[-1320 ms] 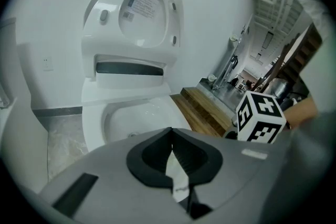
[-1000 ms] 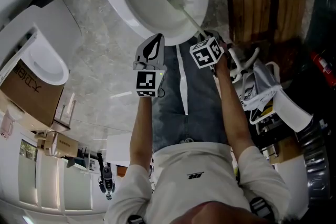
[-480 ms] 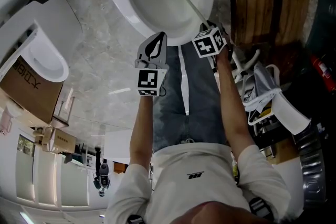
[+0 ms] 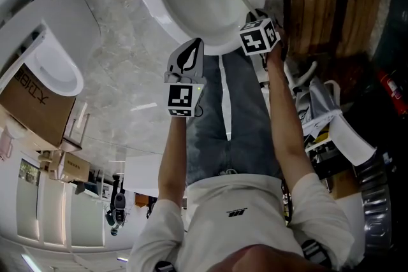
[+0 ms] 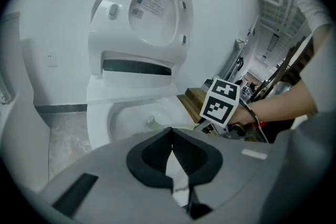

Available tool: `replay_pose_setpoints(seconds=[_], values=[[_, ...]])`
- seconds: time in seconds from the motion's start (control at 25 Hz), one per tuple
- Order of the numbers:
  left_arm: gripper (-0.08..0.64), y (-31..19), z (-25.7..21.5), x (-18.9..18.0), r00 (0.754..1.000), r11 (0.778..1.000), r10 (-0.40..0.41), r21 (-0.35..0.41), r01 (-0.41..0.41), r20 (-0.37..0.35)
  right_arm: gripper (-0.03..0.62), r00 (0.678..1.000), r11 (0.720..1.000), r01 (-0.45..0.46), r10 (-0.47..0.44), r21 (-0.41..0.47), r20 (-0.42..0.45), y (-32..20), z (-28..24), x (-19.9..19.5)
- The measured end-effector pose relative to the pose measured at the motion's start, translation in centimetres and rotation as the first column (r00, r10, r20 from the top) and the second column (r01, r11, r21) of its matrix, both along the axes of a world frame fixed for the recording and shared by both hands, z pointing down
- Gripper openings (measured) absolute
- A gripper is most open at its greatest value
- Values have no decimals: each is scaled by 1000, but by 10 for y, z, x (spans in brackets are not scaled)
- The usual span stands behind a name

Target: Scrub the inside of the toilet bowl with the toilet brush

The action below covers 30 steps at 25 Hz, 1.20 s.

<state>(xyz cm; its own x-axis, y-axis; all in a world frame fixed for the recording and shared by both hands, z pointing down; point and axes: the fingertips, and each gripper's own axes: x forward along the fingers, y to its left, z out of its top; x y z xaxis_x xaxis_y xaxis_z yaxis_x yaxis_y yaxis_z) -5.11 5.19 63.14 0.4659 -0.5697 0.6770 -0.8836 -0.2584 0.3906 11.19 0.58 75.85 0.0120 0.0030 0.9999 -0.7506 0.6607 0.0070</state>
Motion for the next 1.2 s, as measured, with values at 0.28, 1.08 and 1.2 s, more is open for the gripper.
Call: replay_pose_setpoints(seconds=[0.28,1.08,1.2], values=[[9,5,1,-8,1000,1000,-18,-4,18,0,63,999,999,25,-26,26,32,-17,3,-22],[9,15,4,-16,998,998,-57,-8,57,1,61,963,978,208,-203,-11,178,6,-2,-99],[9,15,1,-14,998,998,-56,-3,56,-1,61,962,980,197,-187,-28,201,14,-5,-103]])
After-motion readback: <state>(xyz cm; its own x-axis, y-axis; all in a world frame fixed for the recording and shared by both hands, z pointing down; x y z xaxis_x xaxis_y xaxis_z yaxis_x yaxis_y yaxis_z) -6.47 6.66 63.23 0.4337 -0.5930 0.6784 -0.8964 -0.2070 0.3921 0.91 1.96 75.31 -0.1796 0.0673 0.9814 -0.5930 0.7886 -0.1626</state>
